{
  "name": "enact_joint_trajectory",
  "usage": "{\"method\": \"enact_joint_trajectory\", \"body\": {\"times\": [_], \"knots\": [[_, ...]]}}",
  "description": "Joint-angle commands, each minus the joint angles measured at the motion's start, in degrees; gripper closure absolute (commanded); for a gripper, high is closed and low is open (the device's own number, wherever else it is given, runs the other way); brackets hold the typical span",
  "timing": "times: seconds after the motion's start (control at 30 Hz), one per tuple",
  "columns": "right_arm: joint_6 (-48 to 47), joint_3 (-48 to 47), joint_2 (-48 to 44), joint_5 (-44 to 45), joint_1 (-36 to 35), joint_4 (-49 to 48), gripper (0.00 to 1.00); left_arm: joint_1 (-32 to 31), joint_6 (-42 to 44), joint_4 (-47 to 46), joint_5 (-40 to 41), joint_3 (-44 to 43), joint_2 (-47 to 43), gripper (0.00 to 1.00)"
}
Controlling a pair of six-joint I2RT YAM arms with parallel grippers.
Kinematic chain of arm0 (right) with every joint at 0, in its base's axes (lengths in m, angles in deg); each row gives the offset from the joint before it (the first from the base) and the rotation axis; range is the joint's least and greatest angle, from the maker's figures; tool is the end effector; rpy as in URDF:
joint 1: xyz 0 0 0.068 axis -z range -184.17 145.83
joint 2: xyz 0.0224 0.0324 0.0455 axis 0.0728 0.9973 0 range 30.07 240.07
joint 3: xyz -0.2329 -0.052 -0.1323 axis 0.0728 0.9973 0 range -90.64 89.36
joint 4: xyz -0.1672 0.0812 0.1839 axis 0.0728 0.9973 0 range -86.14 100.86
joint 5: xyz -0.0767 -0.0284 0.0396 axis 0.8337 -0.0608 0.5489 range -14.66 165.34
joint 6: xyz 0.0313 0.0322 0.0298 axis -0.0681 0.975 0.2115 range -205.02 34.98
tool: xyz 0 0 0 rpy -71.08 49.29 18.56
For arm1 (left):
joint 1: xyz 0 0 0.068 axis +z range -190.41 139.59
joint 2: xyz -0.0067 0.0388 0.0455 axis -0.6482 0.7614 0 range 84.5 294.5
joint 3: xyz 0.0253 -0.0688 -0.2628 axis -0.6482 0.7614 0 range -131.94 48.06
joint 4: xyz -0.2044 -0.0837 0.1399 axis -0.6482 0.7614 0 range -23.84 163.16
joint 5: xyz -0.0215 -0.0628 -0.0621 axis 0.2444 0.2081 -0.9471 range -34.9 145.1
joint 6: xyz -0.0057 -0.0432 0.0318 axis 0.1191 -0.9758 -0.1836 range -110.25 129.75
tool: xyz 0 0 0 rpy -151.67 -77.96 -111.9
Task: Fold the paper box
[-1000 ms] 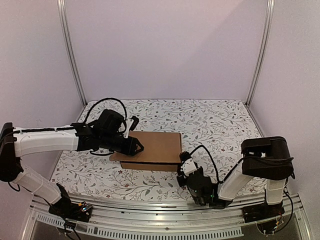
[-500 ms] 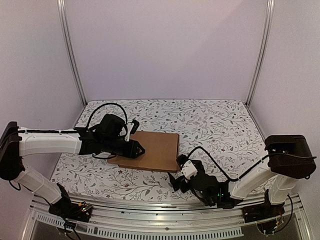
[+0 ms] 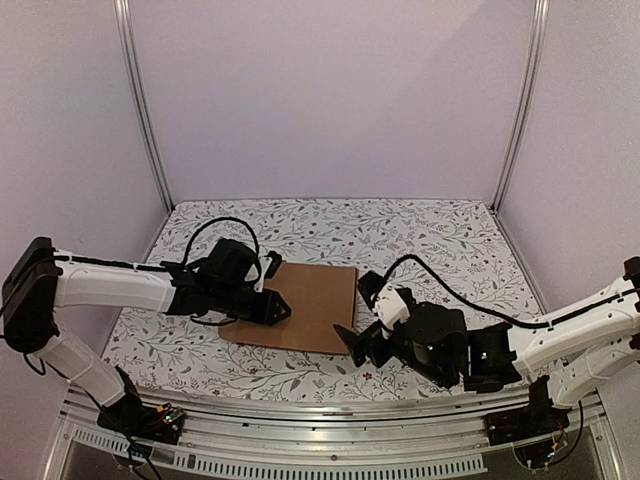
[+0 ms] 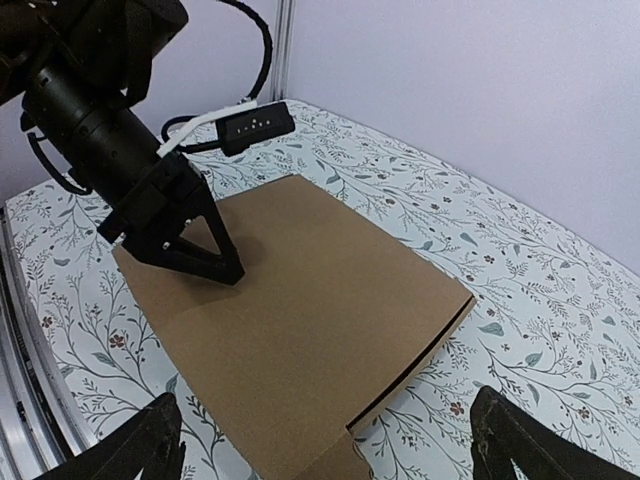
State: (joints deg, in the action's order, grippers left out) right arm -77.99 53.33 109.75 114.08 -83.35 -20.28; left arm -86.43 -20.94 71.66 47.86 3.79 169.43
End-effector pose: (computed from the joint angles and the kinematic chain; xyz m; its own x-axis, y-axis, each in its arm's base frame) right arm 0.0758 0.2779 0.2136 -0.1426 -0.2367 -0.9611 -0.6428 0.7605 -0.0920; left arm 0.2033 -0.2171 0.1835 -0.8260 0.1267 -0.5492 0.4103 0.8032 -0.4319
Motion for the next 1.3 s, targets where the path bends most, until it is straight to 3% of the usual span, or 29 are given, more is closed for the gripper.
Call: {"method": "enact_joint_trajectory", "body": {"times": [0.0, 0.1, 0.3, 0.43, 0.57, 1.0, 1.27], "knots": [[-0.72, -6.98, -2.25, -0.51, 0.46, 13.04, 0.02, -0.91, -0.32, -0.49, 1.04, 1.23, 2.36, 0.75], [0.44, -13.04, 0.87, -1.38, 1.89, 17.86, 0.12, -1.45, -0.20, -0.66, 1.73, 1.46, 3.18, 0.75], [4.00, -20.01, 7.15, -3.69, 5.96, 18.15, 0.50, -1.95, 0.05, -1.44, 2.32, 1.90, 4.44, 0.76], [7.01, -22.98, 11.85, -6.61, 8.62, 18.25, 0.81, -2.14, -0.03, -1.17, 2.22, 1.66, 3.89, 0.77], [10.76, -23.49, 16.19, -9.30, 11.04, 18.01, 1.00, -2.23, -0.14, 0.07, 1.88, 1.02, 1.47, 0.76], [19.36, -17.74, 24.65, -13.84, 12.33, 16.15, 1.00, -0.98, 4.66, 11.09, 12.43, -3.32, -11.47, 0.47], [22.05, -12.51, 23.98, -14.26, 12.33, 16.11, 1.00, 7.70, 3.98, 10.03, 12.08, 0.79, -12.11, 0.37]]}}
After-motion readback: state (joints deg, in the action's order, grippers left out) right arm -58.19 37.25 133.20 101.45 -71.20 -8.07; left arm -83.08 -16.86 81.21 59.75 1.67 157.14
